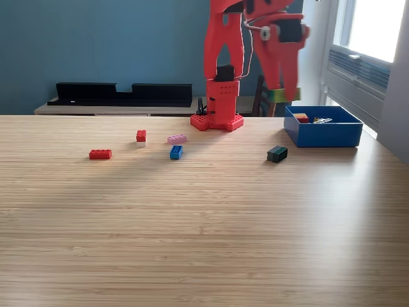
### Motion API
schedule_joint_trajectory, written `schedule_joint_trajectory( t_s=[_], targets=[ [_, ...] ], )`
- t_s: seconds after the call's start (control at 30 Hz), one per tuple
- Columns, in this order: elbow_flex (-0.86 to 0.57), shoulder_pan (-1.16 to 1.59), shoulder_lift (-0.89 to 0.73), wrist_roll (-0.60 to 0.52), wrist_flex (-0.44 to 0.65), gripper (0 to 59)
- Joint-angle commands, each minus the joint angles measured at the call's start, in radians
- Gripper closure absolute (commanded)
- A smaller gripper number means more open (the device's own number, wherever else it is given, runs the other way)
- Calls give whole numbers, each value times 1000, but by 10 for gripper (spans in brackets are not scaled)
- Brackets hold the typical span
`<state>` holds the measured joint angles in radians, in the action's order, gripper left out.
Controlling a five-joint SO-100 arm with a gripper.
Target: Grasp a lego block and put it in the bin.
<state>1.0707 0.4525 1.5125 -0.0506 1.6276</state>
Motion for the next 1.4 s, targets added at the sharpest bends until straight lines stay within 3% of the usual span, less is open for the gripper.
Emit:
schedule_joint_trajectory(
  t_s=[0.03, 0.47, 0.93, 1.0, 1.1, 1.13, 1.33, 1.4],
  targets=[
    [2, 321, 69, -32, 15, 586],
    [138, 752, 63, 71, 14, 586],
    [278, 775, 61, 163, 12, 584],
    [265, 775, 61, 172, 12, 530],
    [239, 778, 61, 175, 12, 300],
    [229, 778, 61, 176, 12, 261],
    [164, 779, 61, 183, 12, 187],
    [150, 779, 61, 187, 14, 187]
  ],
)
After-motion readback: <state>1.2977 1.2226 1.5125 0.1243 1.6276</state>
